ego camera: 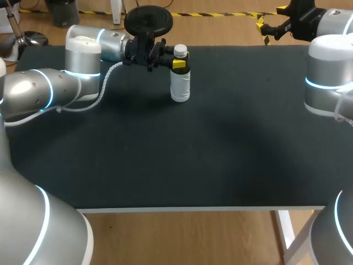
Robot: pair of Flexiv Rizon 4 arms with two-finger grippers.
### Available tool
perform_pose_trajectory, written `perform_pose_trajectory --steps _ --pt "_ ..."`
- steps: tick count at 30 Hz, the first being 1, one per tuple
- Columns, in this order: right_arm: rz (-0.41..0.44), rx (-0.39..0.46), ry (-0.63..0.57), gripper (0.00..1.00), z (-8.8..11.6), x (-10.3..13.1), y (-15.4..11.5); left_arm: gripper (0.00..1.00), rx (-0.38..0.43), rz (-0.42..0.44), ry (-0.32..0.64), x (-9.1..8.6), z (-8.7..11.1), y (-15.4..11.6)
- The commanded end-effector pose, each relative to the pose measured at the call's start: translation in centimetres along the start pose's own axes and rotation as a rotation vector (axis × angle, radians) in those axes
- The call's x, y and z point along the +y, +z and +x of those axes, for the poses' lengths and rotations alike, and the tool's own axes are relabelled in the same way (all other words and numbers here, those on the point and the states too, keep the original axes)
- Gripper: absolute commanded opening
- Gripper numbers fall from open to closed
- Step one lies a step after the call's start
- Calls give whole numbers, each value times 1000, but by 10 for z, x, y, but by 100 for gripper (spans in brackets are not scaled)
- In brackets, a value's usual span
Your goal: Unscrew the bottle cap
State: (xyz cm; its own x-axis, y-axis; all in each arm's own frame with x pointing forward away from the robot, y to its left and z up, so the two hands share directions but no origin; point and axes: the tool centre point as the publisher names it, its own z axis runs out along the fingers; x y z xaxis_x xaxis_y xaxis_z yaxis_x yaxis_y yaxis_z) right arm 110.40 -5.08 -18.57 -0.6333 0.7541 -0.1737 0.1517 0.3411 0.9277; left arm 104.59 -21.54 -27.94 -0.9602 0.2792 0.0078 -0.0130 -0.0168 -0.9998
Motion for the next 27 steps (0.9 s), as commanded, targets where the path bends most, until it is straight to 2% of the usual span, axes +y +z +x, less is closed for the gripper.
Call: perform_pose_trajectory --steps 1,20,27 --pt "2 0 0 100 0 0 0 0 4 1 -1 1 -2 0" --pt "2 0 0 100 0 0 0 0 4 1 -1 1 -2 0" --pt "-58 190 12 100 18 4 6 0 4 1 -1 1 -2 0"
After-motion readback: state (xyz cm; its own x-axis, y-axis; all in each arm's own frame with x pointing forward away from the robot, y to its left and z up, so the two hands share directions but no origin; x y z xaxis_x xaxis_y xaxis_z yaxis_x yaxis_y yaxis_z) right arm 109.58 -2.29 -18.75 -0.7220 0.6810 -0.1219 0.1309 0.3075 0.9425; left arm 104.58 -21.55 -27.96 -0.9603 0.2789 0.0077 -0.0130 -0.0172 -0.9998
